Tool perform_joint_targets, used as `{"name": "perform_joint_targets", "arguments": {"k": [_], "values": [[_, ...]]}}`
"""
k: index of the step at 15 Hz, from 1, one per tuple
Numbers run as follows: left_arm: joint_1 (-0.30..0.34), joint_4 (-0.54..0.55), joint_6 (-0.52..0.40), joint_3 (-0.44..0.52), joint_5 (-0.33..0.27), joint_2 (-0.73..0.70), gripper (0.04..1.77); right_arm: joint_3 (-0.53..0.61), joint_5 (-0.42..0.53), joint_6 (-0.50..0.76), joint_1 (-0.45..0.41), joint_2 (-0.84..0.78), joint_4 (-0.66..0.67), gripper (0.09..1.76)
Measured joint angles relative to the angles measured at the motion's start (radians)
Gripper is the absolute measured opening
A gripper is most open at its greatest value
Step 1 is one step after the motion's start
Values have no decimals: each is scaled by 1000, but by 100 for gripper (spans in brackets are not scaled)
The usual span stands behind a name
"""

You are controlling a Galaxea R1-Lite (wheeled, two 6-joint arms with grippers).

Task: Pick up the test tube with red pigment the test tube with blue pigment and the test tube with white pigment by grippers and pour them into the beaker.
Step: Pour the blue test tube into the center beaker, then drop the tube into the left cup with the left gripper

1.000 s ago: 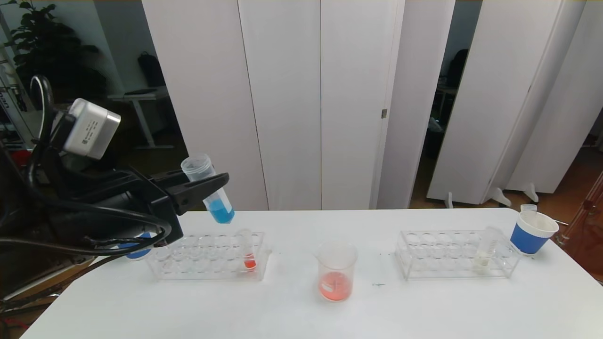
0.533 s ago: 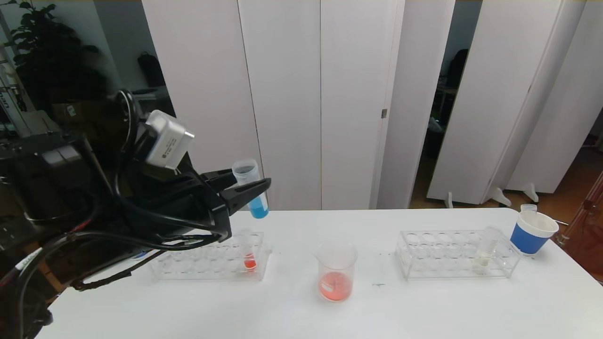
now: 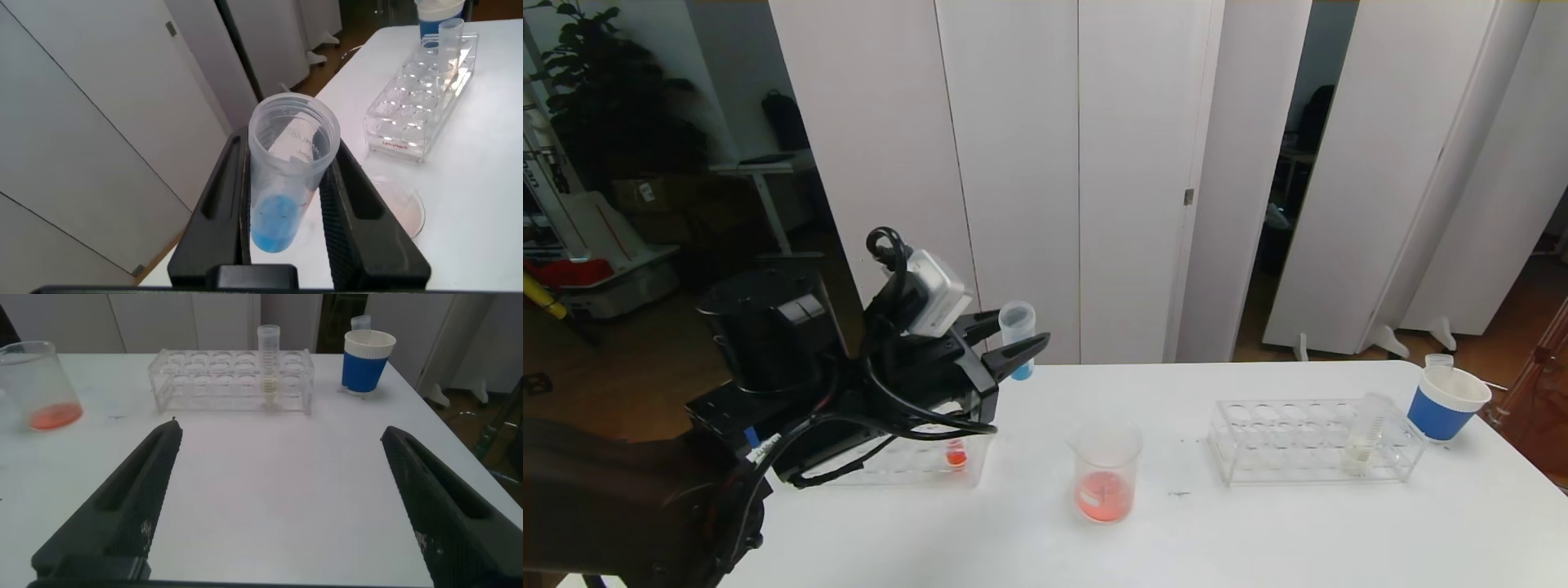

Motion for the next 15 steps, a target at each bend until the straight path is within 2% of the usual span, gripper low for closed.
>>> {"name": "perform_joint_targets", "arguments": {"k": [8,11,13,15], "values": [[-40,-73,275,-8,3,141,58,0,0,0,0,0,0,175],[-58,-166,327,-13,8,184,58,1,1,0,0,0,0,175],[-63,-177,408,-17,10,212,58,1,1,0,0,0,0,175],[-68,-181,448,-26,10,238,58,1,1,0,-1,0,0,175]]}}
